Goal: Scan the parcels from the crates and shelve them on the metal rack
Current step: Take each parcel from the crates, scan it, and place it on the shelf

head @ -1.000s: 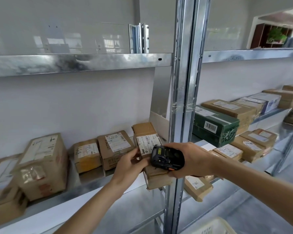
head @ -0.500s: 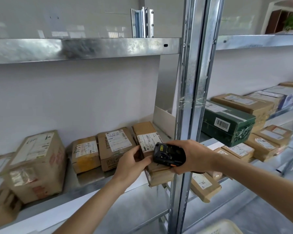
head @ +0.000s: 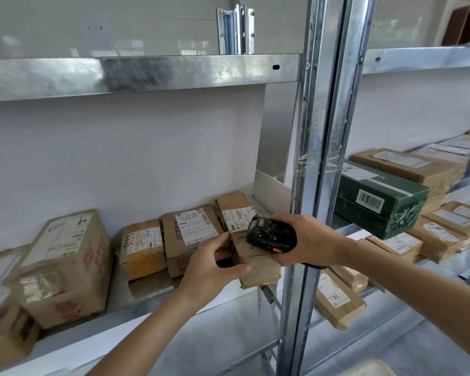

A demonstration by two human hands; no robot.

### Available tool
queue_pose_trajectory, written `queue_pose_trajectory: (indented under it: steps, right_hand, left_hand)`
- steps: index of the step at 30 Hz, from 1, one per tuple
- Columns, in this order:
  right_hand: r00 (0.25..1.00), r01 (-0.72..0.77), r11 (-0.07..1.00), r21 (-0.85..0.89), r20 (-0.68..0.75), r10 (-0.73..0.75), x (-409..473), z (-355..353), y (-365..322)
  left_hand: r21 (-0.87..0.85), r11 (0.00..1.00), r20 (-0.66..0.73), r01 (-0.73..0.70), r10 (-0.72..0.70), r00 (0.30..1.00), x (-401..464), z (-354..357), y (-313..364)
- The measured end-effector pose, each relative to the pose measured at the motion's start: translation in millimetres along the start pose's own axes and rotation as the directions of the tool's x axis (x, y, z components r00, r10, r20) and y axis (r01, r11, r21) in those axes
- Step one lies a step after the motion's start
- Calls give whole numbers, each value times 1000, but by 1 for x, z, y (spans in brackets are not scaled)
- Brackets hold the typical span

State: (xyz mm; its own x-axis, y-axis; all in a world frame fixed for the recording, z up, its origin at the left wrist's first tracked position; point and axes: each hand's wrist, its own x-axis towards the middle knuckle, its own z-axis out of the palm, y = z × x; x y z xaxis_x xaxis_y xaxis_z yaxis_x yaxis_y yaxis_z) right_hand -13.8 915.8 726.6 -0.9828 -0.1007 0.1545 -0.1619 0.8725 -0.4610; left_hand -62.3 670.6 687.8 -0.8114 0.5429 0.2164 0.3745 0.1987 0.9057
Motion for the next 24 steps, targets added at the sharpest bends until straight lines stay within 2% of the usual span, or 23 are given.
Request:
queue_pose_trajectory:
  steps: [11, 18, 24]
  right_hand:
    - [999, -20, 999, 42, 33, 19, 23, -2, 6]
    - [996, -49, 997, -53, 72, 53, 34, -3, -1]
    - [996, -81, 991, -104, 35, 85, 40, -2, -7]
  left_hand:
    - [-50, 999, -87, 22, -26, 996, 11, 5, -5]
    - [-59, 997, -125, 49, -56, 991, 15, 4, -10]
    - [-45, 999, -185, 30, -38, 982, 15, 5, -10]
